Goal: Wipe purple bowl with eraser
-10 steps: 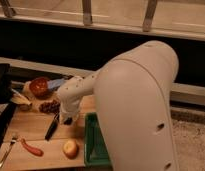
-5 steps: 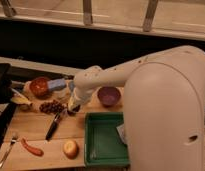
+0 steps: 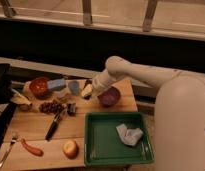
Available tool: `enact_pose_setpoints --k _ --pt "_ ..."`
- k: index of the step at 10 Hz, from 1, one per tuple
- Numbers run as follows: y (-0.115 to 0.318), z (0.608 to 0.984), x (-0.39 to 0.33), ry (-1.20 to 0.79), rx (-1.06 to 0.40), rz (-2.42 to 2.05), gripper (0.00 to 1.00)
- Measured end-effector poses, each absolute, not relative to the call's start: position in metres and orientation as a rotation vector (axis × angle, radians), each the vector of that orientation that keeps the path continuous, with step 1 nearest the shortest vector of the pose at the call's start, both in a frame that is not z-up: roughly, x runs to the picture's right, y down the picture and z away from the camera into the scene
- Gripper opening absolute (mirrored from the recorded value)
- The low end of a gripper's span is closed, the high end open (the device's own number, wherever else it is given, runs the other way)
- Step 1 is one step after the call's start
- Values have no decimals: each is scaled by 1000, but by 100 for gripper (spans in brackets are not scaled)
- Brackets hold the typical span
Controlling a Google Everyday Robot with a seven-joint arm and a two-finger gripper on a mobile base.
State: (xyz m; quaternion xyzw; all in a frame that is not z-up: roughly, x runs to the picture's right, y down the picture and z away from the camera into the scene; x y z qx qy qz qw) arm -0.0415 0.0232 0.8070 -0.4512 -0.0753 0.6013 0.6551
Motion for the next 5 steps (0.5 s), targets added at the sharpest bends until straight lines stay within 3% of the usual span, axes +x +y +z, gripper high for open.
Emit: enact_pose_setpoints --k 5 --pt "49 786 -44 -209 -1083 1072 0"
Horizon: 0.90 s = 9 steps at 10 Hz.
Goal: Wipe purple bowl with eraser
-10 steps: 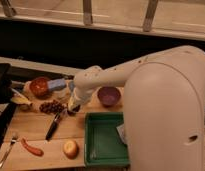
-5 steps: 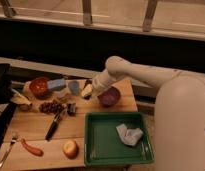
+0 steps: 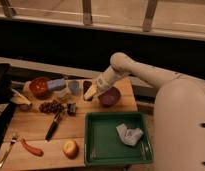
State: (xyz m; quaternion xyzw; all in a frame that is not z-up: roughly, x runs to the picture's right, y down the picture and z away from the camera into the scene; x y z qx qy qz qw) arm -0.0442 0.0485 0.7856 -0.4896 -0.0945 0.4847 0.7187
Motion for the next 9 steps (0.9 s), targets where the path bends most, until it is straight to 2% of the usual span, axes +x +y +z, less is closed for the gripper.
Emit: enact_pose_setpoints --k 5,9 --pt "57 778 -47 -206 -1076 1036 0" --pt "60 793 -5 -66 -1042 1099 0"
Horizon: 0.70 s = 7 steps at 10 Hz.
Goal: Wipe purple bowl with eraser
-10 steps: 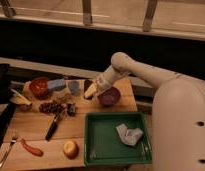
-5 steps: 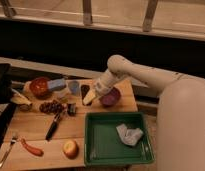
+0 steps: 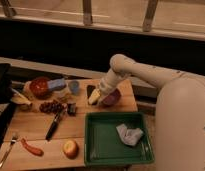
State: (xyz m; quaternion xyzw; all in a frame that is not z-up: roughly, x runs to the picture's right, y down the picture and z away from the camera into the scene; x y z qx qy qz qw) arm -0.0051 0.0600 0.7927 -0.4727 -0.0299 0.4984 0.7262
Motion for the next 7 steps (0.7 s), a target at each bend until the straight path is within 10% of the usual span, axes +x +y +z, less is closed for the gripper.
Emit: enact_pose_setpoints --k 7 --pt "71 801 52 137 -981 1211 0"
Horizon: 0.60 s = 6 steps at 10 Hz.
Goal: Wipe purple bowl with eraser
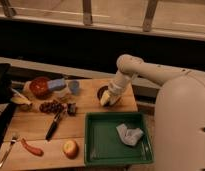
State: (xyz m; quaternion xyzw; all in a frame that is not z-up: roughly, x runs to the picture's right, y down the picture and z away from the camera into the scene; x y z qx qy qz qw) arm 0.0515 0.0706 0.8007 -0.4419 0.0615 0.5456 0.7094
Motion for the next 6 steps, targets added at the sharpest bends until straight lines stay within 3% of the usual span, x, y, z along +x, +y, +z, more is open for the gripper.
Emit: enact_pose_setpoints --k 6 --pt "86 834 84 242 -926 1353 0"
